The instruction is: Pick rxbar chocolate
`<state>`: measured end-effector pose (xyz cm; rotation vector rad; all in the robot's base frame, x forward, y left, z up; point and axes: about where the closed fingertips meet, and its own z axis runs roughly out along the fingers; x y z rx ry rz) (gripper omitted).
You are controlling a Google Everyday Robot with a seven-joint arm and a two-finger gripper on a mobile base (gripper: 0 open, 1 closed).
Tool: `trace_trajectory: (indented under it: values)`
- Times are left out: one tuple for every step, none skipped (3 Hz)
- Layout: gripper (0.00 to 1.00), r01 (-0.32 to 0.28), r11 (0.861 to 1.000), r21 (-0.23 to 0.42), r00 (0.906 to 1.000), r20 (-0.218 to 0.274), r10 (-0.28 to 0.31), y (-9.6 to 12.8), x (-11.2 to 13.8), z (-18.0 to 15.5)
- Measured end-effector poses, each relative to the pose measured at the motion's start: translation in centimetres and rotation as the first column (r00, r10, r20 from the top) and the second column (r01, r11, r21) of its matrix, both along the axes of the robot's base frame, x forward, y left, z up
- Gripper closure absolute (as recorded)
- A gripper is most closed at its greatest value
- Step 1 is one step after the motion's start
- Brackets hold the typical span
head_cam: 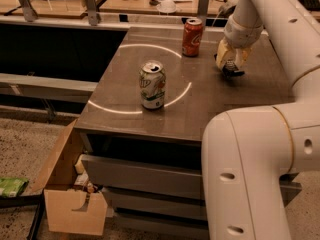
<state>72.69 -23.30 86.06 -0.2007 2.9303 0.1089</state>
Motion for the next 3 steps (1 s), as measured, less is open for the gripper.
trace_trajectory:
  values:
    - [1.0,0.021,0.993,0.12,0.9929,0.114,-0.035,-0.5,-1.6,5.6]
    - [1.0,0.006,0.975,0.222,0.983,0.177,-0.047,-0.2,-4.3,10.6]
    - [1.0,0.0,0.973,0.233,0.9796,0.196,-0.047,0.1,-4.3,11.3]
